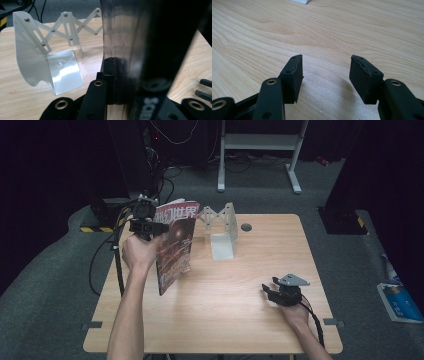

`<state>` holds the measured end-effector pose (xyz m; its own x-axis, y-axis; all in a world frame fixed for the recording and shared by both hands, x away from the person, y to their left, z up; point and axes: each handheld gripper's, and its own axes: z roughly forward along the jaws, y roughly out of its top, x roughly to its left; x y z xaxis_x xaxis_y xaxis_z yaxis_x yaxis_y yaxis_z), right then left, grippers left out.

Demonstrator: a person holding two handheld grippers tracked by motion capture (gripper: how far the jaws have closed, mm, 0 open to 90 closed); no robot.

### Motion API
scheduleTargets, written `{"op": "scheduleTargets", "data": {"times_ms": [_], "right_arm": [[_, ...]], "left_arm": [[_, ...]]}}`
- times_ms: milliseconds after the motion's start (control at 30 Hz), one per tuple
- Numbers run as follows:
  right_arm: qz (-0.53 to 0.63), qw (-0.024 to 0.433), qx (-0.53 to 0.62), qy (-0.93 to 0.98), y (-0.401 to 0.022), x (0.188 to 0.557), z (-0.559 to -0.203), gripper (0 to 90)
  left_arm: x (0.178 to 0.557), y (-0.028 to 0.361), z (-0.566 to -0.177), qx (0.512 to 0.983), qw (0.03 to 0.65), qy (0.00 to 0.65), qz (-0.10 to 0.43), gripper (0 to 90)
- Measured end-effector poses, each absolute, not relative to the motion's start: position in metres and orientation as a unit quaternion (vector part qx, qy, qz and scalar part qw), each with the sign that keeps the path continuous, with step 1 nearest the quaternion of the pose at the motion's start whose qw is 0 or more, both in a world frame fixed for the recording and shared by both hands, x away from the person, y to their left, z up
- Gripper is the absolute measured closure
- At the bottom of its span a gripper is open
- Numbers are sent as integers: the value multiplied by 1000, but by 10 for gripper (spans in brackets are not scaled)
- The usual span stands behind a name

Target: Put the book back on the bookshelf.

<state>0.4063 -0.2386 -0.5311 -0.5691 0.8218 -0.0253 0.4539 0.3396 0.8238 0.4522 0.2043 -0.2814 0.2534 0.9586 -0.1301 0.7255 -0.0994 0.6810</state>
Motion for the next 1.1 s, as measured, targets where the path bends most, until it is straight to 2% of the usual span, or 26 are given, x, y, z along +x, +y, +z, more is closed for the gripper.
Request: {"op": "scheduleTargets", "data": {"times_ms": [1100], "right_arm": [[400,229,403,791,-237,407,-532,451]], "left_arm": [[439,236,-277,691,307,608,240,830]]}}
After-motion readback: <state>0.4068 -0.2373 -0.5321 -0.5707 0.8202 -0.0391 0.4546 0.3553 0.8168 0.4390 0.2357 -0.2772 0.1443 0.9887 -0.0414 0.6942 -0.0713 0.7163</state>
